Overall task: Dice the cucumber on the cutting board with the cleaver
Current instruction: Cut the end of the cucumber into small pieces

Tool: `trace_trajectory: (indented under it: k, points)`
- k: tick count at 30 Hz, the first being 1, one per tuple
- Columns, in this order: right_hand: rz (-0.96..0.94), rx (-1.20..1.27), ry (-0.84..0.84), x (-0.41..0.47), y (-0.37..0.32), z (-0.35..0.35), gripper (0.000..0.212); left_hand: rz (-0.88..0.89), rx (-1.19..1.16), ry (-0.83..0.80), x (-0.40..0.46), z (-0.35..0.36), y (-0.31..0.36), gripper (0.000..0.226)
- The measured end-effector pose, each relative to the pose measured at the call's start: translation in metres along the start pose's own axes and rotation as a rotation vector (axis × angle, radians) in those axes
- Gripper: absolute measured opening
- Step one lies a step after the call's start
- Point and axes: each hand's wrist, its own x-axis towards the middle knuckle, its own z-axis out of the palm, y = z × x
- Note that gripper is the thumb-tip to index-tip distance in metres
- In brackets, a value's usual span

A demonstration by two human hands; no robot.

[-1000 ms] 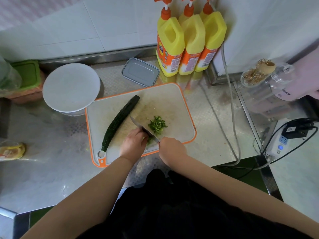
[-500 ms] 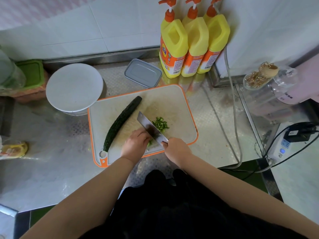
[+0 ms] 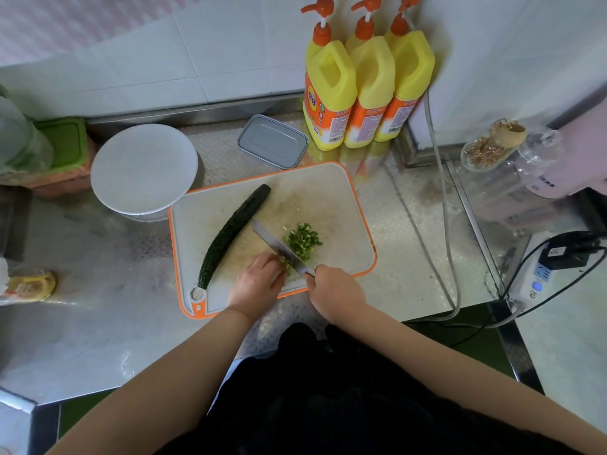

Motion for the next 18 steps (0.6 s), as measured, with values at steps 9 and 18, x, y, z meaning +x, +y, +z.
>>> trace_trajectory:
  k: [9, 18]
  points:
    - [0.015, -0.049, -0.068, 0.002, -0.004, 0.006, 0.024, 0.003, -0.019, -0.032, 0.006, 0.0, 0.002, 0.03]
    - [0.051, 0.002, -0.074, 0.013, -0.006, 0.014, 0.029, -0.023, -0.041, -0.064, 0.006, 0.001, -0.001, 0.025]
